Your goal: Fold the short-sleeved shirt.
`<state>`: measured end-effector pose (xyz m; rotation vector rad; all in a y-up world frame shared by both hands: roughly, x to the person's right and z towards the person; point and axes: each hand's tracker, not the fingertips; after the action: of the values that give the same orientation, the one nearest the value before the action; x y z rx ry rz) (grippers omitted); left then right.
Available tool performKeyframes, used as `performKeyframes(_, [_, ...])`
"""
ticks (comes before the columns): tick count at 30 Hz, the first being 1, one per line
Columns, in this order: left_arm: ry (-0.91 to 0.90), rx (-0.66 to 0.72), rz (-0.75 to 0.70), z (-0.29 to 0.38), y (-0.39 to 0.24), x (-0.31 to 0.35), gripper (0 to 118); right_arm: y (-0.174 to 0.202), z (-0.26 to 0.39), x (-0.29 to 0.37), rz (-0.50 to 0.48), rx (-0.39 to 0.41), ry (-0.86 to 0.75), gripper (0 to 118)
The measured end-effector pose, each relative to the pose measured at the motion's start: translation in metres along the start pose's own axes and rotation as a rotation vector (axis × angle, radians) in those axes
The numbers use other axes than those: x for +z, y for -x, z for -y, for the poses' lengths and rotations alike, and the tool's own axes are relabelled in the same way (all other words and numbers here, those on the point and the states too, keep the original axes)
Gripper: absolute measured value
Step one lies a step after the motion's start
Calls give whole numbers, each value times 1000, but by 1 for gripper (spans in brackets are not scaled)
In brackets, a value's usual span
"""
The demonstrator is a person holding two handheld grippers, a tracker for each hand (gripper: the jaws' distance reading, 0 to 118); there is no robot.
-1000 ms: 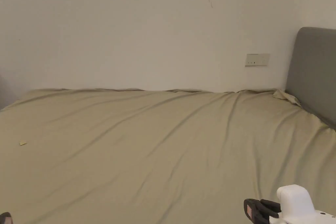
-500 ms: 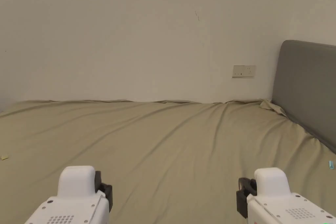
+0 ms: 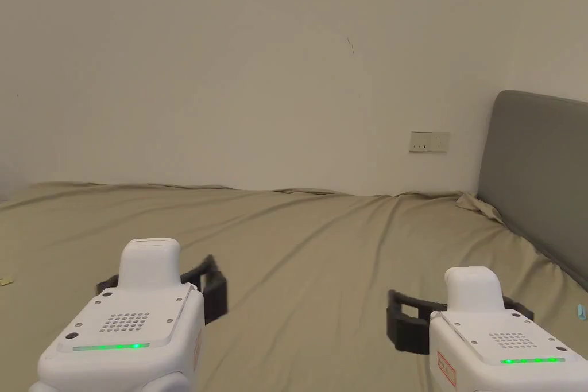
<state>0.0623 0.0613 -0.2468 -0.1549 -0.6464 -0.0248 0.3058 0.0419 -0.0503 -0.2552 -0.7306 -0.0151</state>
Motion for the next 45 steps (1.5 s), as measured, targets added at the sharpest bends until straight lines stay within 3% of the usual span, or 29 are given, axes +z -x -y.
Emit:
performKeyframes(1, [28, 21, 7, 1, 1, -2, 118, -1, 3, 1, -4, -5, -8, 118])
performKeyframes(8, [-9, -52, 15, 11, -4, 4, 118, -1, 12, 4, -8, -23, -33, 118])
performKeyframes(18, [17, -27, 16, 20, -1, 4, 118, -4, 9, 10, 9, -43, -67, 118])
performKeyframes(23, [24, -25, 14, 21, 1, 3, 118, -13, 6, 11, -38, -184, -89, 118])
performKeyframes(26, [31, -26, 16, 20, 3, 3, 118, -17, 6, 14, 7, -215, -139, 118])
performKeyframes(28, [33, -24, 20, 20, 5, 3, 118, -21, 5, 16, -12, -226, -165, 118])
performKeyframes(34, [50, -24, 18, 17, 8, -1, 118, -30, -3, 17, -40, -181, -189, 118])
performKeyframes(40, [47, -29, 18, 10, 9, -1, 118, -31, -11, 13, -21, -196, -120, 118])
performKeyframes(45, [43, -33, 22, 3, 10, -1, 118, -21, -14, 12, 28, -105, -66, 118])
